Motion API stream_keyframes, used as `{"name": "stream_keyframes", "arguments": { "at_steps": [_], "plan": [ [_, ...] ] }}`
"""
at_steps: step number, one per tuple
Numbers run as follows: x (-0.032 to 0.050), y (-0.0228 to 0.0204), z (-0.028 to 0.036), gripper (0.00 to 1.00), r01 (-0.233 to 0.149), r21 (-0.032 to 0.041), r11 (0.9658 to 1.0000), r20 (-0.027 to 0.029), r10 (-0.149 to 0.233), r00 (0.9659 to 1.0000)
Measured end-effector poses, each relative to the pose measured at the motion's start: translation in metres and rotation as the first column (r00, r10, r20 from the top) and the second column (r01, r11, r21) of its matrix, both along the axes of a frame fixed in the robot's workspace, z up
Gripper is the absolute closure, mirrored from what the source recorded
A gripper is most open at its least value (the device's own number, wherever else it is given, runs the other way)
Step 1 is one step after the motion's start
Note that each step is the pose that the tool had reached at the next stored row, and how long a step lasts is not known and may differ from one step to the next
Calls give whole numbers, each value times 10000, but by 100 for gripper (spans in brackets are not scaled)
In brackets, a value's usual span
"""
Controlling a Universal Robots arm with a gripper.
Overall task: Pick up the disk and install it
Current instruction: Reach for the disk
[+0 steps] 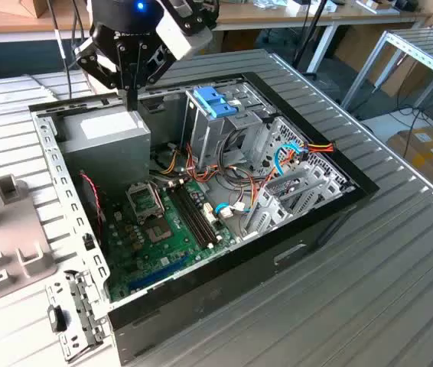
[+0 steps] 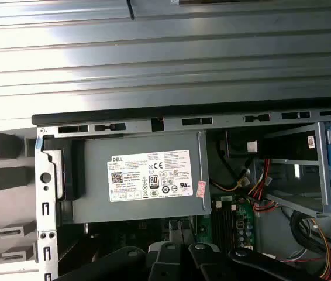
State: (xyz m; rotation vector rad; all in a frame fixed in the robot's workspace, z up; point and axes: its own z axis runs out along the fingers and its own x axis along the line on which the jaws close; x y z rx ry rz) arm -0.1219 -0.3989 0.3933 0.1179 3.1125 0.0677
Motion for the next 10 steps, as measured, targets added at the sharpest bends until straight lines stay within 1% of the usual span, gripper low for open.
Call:
{"name": "stream_keyframes", "arguments": {
  "at_steps": [10],
  "plan": [
    [-18, 0, 0, 89, -1, 0, 10000, 0, 1, 10000]
  ]
}}
